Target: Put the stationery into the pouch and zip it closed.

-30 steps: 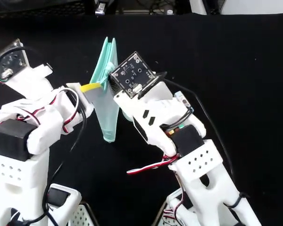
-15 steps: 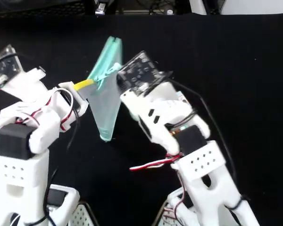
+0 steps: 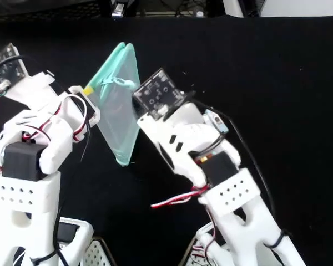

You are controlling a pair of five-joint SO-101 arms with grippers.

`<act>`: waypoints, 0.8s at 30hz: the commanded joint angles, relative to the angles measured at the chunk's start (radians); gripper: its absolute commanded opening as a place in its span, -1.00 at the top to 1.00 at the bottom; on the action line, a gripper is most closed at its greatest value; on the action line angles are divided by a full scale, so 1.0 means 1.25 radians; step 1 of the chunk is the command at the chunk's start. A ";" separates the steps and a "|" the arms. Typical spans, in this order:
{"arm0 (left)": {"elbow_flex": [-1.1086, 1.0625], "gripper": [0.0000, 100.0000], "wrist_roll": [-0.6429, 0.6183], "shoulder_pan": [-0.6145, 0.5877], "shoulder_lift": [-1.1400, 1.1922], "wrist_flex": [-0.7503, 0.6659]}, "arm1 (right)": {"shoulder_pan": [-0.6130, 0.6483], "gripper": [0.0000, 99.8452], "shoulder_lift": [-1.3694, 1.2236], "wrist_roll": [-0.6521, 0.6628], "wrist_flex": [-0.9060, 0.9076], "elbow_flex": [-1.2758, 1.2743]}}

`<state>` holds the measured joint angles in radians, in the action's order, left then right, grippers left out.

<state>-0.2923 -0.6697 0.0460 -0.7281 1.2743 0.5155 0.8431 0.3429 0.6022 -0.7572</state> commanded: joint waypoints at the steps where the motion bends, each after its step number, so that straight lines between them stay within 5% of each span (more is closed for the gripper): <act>1: 0.010 0.83 0.044 -0.019 0.012 -0.071 | 0.007 0.98 0.064 -0.006 -0.041 0.017; 10: 0.010 0.83 0.172 0.020 0.002 -0.225 | -0.066 0.98 0.104 -0.006 -0.022 0.045; 18: -0.050 0.83 0.190 0.111 0.004 -0.048 | -0.064 0.98 0.164 -0.005 0.017 -0.058; 24: -0.155 0.74 0.189 0.098 0.007 -0.023 | -0.064 0.98 0.262 0.000 0.015 -0.152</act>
<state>-0.4012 -0.4396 0.1734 -0.7311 1.2098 0.4511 1.1208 0.3429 0.6206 -0.9337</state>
